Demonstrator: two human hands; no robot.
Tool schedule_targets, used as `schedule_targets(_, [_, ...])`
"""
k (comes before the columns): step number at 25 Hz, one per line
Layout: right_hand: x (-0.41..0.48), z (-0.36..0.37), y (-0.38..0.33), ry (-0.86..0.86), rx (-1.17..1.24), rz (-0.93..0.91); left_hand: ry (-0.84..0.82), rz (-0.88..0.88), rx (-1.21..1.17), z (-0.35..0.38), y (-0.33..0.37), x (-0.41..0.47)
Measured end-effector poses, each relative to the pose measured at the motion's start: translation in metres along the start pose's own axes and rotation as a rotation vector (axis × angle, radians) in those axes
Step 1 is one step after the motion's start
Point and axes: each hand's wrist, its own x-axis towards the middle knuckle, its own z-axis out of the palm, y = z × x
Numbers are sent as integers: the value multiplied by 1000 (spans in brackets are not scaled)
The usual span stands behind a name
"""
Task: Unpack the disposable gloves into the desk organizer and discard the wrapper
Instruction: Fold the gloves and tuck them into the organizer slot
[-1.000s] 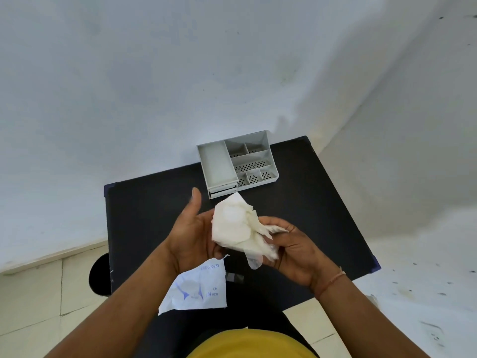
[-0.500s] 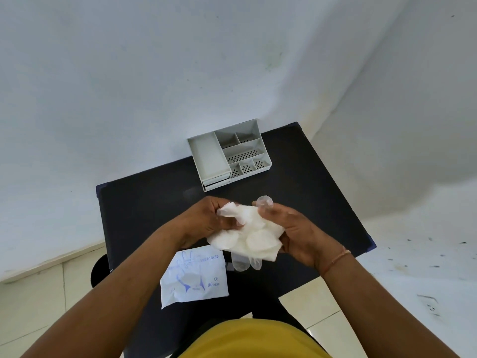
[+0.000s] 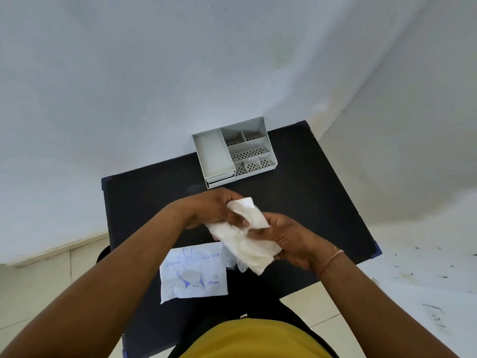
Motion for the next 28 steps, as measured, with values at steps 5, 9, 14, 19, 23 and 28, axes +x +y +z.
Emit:
schedule_targets(5, [15,-19,4,102,144,-20,235,-53,-192,-6,11,18])
schedule_targets(9, [21,-43,10,92,322,-27,364,-182,-699,-10,-8,49])
schedule_targets(14, [25,-74,13,79,356,-61,666,-365,-1246,-9,-55,126])
schedule_targets(19, [33,-90,4,156,305,-59,879,-325,-1424,-13,-65,162])
schedule_targets(23, [38,-96,0,171,271,-45,924,-331,-1425,-17,-74,171])
schedule_targets(28, [38,-101,5,175,245,-17,900,-334,-1497,-15,-86,175])
